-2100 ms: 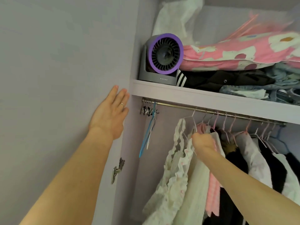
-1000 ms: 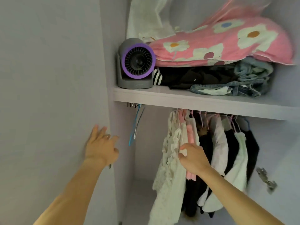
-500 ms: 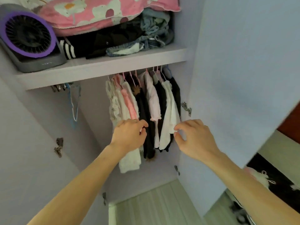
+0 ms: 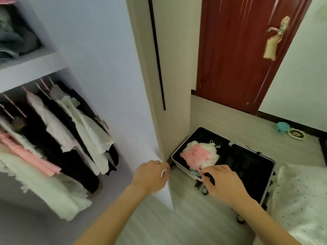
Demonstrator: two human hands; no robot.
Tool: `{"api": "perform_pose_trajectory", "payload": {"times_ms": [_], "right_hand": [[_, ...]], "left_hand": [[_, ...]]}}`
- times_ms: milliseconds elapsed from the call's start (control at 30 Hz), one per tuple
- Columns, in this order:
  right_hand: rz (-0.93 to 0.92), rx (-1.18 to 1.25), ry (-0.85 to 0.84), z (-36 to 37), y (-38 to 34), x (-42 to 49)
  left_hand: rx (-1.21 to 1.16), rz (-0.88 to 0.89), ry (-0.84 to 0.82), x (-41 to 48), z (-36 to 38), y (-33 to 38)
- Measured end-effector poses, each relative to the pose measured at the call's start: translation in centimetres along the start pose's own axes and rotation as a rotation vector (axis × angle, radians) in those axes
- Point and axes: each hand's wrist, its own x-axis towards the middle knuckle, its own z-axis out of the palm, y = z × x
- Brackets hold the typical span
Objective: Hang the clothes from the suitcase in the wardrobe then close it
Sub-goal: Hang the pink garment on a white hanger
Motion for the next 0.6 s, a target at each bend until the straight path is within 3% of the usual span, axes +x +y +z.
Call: {"api": "perform_pose_trajectory", "payload": {"times_ms": [333, 600], "right_hand": [[0.228, 0.003, -0.124, -4.2, 15.4, 3.4], [0.324, 0.013, -0.206, -2.5, 22.7, 13.4]], "left_hand": [[-0.061, 0.057, -0.269, 14.6, 5.5, 11.2], [-0.068, 0.106, -0.443, 30.2, 11.0, 13.2]]}}
